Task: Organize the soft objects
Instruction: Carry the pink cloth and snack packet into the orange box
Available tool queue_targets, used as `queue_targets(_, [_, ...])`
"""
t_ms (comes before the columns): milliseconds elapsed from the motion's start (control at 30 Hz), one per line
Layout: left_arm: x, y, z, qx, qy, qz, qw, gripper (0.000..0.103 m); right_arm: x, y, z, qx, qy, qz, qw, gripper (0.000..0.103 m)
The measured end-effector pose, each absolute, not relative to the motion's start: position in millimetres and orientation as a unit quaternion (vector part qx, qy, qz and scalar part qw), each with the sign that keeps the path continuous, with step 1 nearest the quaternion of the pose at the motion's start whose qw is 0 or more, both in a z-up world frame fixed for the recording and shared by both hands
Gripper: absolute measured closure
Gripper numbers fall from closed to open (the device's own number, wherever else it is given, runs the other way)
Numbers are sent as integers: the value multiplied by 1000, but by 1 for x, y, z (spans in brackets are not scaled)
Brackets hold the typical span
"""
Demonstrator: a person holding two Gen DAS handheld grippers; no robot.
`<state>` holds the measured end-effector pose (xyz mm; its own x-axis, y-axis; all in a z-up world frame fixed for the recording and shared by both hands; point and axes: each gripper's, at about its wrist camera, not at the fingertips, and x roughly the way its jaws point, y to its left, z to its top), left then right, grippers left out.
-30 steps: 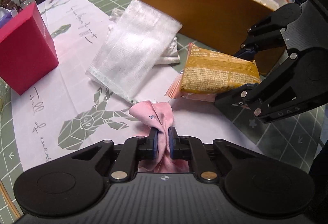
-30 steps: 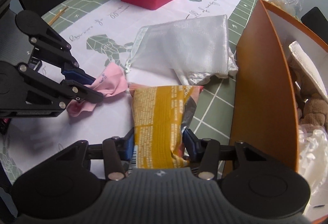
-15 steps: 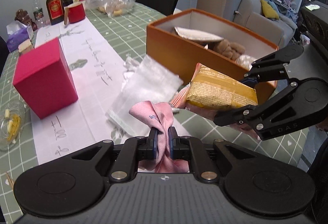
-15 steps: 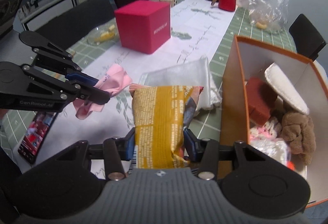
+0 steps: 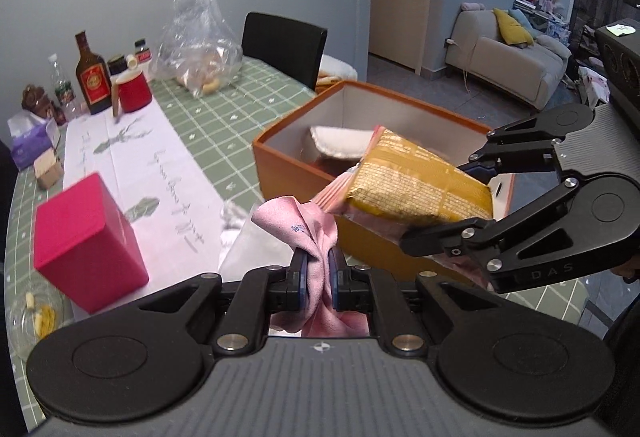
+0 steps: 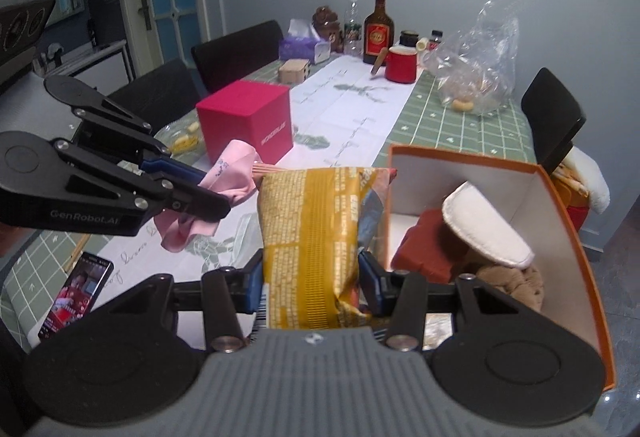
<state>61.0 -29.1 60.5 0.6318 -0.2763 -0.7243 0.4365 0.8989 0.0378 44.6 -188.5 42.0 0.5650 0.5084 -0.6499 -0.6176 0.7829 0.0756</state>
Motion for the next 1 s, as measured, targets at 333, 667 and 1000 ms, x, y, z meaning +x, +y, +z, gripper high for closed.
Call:
queue_targets(333, [77, -81, 87, 136, 354, -213, 900, 91, 61, -238, 76, -40, 316, 295, 901, 56])
queue_targets(667, [110, -126, 96, 98, 341, -225, 907, 89, 90, -290, 89, -74, 347, 239, 904, 56])
queue_targets(1000, [136, -171, 54, 97, 379, -243, 887, 90, 112, -314, 63, -89, 387, 206, 894, 56])
